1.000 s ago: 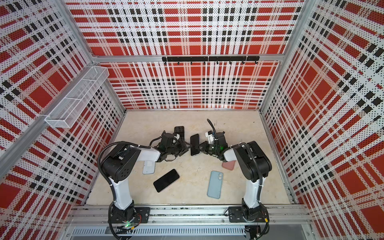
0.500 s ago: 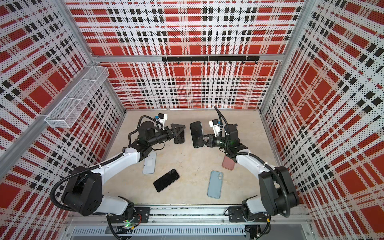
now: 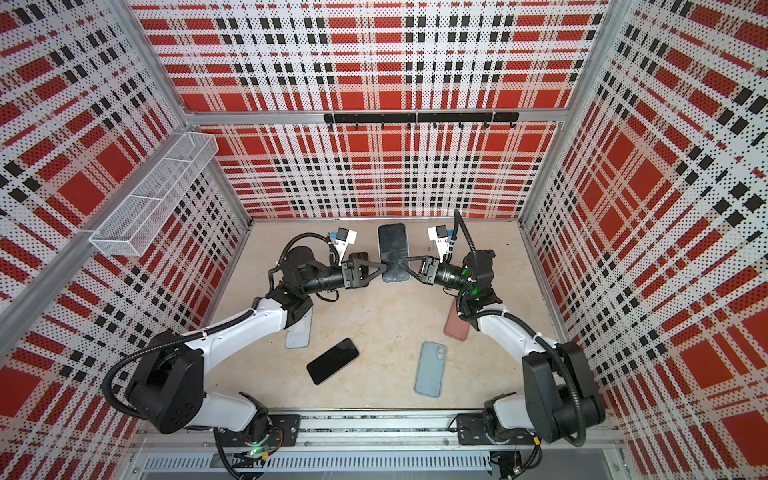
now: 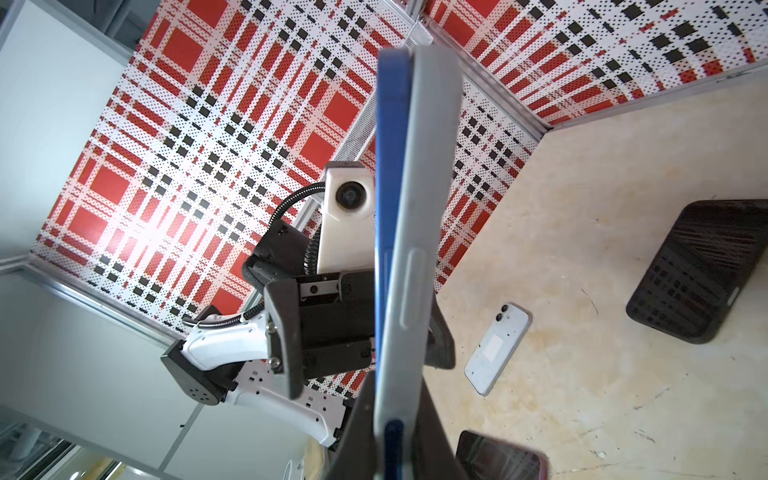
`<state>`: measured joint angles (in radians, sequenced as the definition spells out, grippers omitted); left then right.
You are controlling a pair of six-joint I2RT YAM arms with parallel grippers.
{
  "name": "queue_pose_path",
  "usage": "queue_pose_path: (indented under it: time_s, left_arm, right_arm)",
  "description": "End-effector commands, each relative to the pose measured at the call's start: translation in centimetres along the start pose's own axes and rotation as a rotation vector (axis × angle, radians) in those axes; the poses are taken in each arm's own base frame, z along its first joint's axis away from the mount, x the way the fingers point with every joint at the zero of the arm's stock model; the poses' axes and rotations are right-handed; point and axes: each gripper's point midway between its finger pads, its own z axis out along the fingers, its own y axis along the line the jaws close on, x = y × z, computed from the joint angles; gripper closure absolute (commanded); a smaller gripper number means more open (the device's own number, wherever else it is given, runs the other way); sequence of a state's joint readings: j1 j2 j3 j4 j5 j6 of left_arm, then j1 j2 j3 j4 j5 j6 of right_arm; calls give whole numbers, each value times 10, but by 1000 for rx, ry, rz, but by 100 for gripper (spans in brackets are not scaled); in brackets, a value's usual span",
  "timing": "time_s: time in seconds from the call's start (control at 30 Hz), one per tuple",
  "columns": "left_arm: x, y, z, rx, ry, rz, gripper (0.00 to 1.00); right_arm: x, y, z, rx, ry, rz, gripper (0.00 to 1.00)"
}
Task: Put the phone into the phone case
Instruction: 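Lift the cased blue phone upright off the table with both grippers, then hold the cased phone raised and squeeze the case edges with both grippers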
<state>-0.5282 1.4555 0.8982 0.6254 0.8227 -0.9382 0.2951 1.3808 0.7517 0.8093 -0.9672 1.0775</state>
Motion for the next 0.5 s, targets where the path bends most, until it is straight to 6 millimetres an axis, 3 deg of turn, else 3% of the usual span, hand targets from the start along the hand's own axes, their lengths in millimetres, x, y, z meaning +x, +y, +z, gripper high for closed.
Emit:
queue_pose_path:
  time_s: [0.0,0.27,0.4,0.47]
  left_arm:
    - [-5,-22,8,117,-12,20,34]
    - [3,-27,22,150,4,26,63]
    - [3,-30,24,154,3,34,87]
    - [4,-32,26,158,8,36,92]
  right_arm:
    - [-5,24,-3,-91,-21,-61,100]
    - [-2,28,-6,-87,-32,-60,100]
    - [-1,30,-7,-93,-34,-60,100]
    - [-2,32,-8,-97,-36,-66,99]
